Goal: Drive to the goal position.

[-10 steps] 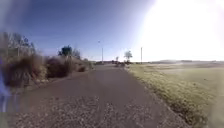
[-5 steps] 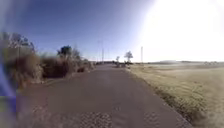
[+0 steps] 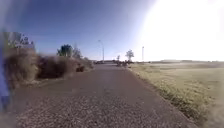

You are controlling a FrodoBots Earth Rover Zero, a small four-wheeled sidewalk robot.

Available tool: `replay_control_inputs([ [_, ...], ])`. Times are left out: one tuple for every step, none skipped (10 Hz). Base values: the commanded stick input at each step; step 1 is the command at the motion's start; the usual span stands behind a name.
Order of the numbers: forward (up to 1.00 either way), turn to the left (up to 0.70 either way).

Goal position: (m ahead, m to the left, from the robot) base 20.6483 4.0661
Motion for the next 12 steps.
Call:
replay_control_inputs([
  [0.7,0.0],
  [0.7,0.0],
  [0.7,0.0],
  [0.7,0.0],
  [0.7,0.0],
  [0.7,0.0],
  [0.7,0.0],
  [0.7,0.0],
  [0.7,0.0],
  [0.7,0.0],
  [0.7,0.0],
  [0.7,0.0],
])
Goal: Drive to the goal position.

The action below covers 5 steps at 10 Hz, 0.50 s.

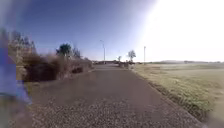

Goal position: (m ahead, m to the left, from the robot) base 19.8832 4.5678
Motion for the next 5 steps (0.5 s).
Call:
replay_control_inputs([
  [0.7,0.0],
  [0.7,0.0],
  [0.7,0.0],
  [0.7,0.0],
  [0.7,0.0],
])
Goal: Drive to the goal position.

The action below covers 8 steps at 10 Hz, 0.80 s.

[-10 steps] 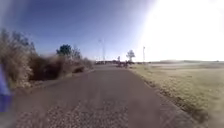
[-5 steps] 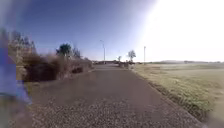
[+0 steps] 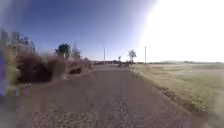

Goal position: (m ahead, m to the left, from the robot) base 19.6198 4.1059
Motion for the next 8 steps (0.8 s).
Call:
replay_control_inputs([
  [0.7,0.0],
  [0.7,0.0],
  [0.7,0.0],
  [0.7,0.0],
  [0.7,0.0],
  [0.7,0.0],
  [0.7,0.0],
  [0.7,0.0],
])
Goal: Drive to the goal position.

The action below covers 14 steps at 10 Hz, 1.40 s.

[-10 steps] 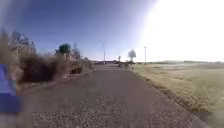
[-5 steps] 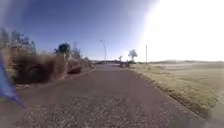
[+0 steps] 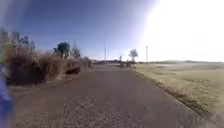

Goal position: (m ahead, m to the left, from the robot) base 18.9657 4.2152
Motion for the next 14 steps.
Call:
replay_control_inputs([
  [0.7,0.0],
  [0.7,0.0],
  [0.7,0.0],
  [0.7,0.0],
  [0.7,0.0],
  [0.7,0.0],
  [0.7,0.0],
  [0.7,0.0],
  [0.7,0.0],
  [0.7,0.0],
  [0.7,0.0],
  [0.7,0.0],
  [0.7,0.0],
  [0.7,0.0],
])
